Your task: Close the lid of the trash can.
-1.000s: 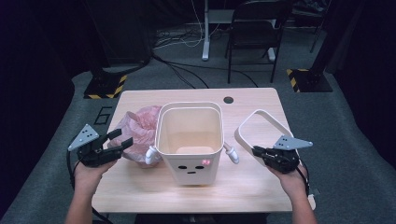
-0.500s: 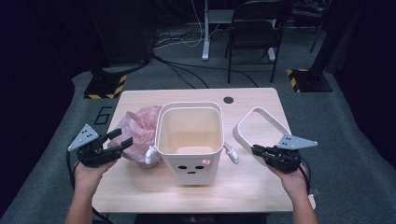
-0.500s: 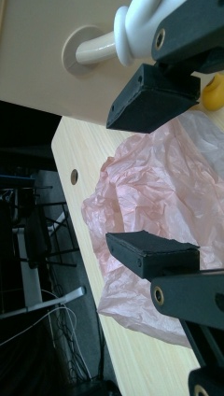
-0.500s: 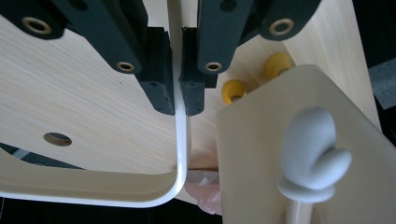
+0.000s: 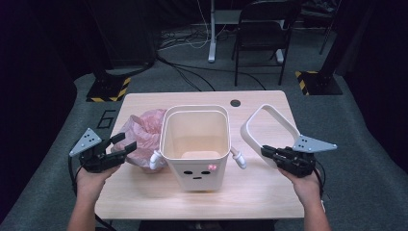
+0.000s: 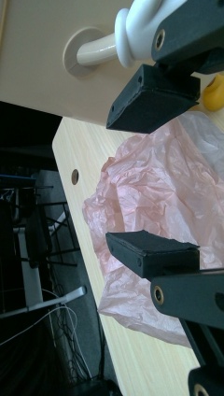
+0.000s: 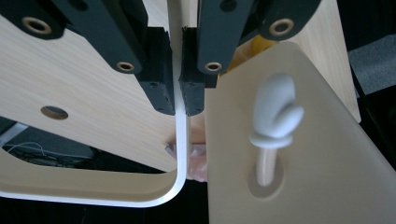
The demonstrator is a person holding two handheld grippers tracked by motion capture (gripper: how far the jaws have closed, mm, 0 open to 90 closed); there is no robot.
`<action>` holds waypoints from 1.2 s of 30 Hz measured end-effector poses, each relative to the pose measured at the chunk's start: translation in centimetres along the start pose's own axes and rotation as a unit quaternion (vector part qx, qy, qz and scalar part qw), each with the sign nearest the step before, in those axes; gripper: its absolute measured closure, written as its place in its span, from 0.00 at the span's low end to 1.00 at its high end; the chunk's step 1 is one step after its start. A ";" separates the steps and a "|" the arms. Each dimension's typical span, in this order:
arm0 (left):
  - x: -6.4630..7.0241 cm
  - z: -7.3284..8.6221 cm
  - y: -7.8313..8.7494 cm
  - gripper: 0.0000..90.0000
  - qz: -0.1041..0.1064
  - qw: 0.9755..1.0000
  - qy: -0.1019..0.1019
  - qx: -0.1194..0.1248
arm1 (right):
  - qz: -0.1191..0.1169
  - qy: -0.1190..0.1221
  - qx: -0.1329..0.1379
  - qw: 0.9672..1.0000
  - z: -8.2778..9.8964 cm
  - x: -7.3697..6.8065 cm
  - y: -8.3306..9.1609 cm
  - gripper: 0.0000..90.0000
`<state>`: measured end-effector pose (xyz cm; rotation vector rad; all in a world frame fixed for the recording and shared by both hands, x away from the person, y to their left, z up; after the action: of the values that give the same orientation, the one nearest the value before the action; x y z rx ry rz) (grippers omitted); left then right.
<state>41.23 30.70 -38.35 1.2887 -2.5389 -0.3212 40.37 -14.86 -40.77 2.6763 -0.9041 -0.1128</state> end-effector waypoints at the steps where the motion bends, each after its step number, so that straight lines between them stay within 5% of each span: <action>1: 0.0 0.0 0.0 0.43 0.000 1.000 0.000 0.000 | -0.001 0.000 0.005 1.000 -0.3 -0.1 0.1 0.93; 21: -0.4 -0.2 0.5 0.43 -0.001 1.000 0.011 0.008 | -0.047 0.040 0.043 0.997 -6.9 -1.9 1.9 0.93; 29: -0.9 -0.1 0.8 0.43 -0.005 1.000 0.014 0.007 | -0.065 0.064 0.060 0.994 -10.2 -2.6 3.0 0.94; 36: 0.0 -0.2 0.6 0.43 0.001 1.000 0.001 0.006 | -0.100 0.078 0.069 0.990 -12.2 -4.4 2.8 0.94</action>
<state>40.87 31.02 -37.96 1.2890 -2.5443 -0.3049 37.35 -11.08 -28.38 2.8511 -0.6157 0.1179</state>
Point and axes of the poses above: each handheld gripper's, and its own axes: y roughly backward along the jaws, z roughly out of its underside, x roughly to its right, the point moved 8 cm from there along -y, roughly forward along the jaws, and after that the axes turned 6 degrees about y, right-handed, at the moved point
